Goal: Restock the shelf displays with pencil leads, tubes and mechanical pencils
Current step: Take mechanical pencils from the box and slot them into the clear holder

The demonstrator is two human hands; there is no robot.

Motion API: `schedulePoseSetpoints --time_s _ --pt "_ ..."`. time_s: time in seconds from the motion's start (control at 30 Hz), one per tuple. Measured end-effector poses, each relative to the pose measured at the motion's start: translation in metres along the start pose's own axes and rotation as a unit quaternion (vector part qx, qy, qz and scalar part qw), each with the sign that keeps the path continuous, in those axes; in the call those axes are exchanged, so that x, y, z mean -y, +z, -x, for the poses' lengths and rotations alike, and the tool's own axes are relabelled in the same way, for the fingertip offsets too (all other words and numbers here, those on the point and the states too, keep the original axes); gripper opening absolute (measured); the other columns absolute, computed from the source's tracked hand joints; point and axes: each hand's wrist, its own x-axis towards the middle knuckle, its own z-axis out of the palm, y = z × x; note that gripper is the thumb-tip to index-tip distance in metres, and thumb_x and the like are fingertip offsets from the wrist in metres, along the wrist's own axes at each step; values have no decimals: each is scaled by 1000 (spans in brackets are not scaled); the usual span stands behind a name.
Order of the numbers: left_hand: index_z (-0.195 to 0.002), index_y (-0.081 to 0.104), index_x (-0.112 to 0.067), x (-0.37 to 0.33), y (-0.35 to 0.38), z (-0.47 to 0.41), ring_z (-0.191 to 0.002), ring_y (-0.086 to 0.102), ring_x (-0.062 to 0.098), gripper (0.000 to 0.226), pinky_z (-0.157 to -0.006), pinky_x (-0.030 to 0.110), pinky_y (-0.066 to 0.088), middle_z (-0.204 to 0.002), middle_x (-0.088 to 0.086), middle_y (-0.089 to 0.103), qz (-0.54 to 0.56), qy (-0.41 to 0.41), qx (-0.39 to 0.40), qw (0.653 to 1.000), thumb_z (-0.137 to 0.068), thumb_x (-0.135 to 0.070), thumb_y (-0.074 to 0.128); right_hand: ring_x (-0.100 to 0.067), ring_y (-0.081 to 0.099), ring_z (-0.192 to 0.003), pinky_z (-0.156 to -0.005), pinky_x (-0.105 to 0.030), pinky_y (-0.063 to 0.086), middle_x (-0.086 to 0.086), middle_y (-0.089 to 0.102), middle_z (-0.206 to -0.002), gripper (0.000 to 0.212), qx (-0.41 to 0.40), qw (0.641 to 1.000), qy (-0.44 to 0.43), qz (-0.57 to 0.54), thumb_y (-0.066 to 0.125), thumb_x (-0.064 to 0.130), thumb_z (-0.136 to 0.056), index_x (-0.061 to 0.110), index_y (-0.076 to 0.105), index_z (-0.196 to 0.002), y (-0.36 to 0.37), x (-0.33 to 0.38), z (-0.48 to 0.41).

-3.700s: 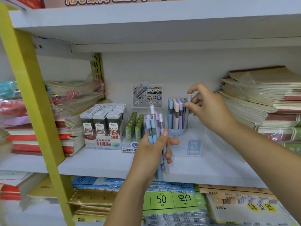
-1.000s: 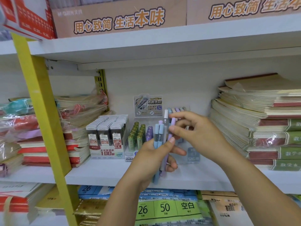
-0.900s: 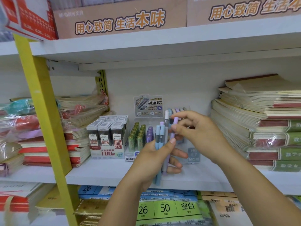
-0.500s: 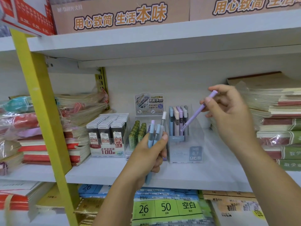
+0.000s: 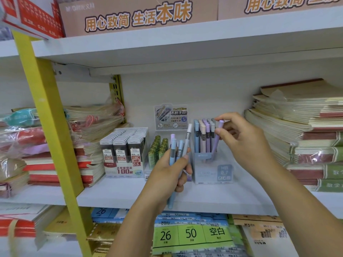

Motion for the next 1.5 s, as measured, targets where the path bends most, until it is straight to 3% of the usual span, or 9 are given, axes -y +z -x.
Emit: schedulePoseSetpoints --time_s 0.43,0.6,0.73,0.83,1.0,1.13,1.23,1.37,1.5 --pt "-108 70 -33 -1 1 4 -48 38 11 17 -44 23 33 -73 0 64 10 6 3 1000 -101 -25 57 -7 62 -71 -64 -26 52 10 64 -73 25 -39 999 9 15 71 25 -85 38 53 -96 12 0 1" --pt "-106 70 -30 -1 0 5 -49 40 11 15 -46 23 34 -79 1 69 8 2 7 1000 -101 -26 57 -3 45 -87 -64 -16 34 9 65 -89 25 36 989 -6 143 65 25 -88 31 61 -112 17 -12 -3" --pt "-113 68 -27 -6 0 7 -51 46 11 17 -48 22 39 -89 2 74 5 7 27 1000 -102 -27 55 -15 41 -104 -86 -24 33 2 68 -104 31 23 985 -31 169 59 21 -93 22 63 -123 16 -6 -2" --pt "-118 66 -27 -10 2 10 -50 48 9 20 -48 21 40 -94 3 76 0 16 46 999 -102 -28 54 -13 54 -100 -84 -22 39 6 69 -100 23 -18 999 0 34 55 29 -95 28 67 -115 14 15 4" --pt "-118 66 -29 -15 8 12 -56 55 11 20 -51 22 45 -97 6 77 -4 27 71 997 -101 -31 55 -7 70 -78 -68 -16 52 4 75 -80 24 93 964 88 -234 64 22 -90 34 62 -111 8 43 7" --pt "-123 61 -36 -13 9 11 -58 64 15 23 -53 27 54 -90 6 77 -13 13 48 999 -102 -37 50 -7 67 -65 -54 -15 49 2 75 -79 20 -39 946 105 -303 61 13 -93 30 59 -102 -5 41 0" --pt "-119 64 -41 -9 5 7 -45 40 10 22 -45 23 38 -65 -2 61 -20 16 7 1000 -103 -37 48 -8 70 -75 -61 -20 53 4 74 -86 24 -125 956 60 -259 58 18 -95 41 54 -101 -25 29 -5" --pt "-114 65 -33 -8 1 3 -46 31 8 19 -42 18 29 -63 -7 48 21 -12 -8 1000 -102 -36 51 -12 68 -83 -74 -32 55 4 71 -86 26 -98 987 42 -122 61 21 -92 45 54 -100 -28 8 -7" --pt "-111 56 -17 -4 3 1 -45 28 9 16 -41 18 27 -65 -7 51 31 -25 -4 999 -103 -30 51 0 60 -76 -65 -9 44 9 66 -80 25 -28 998 43 -39 64 18 -90 39 56 -103 -9 -6 -4"
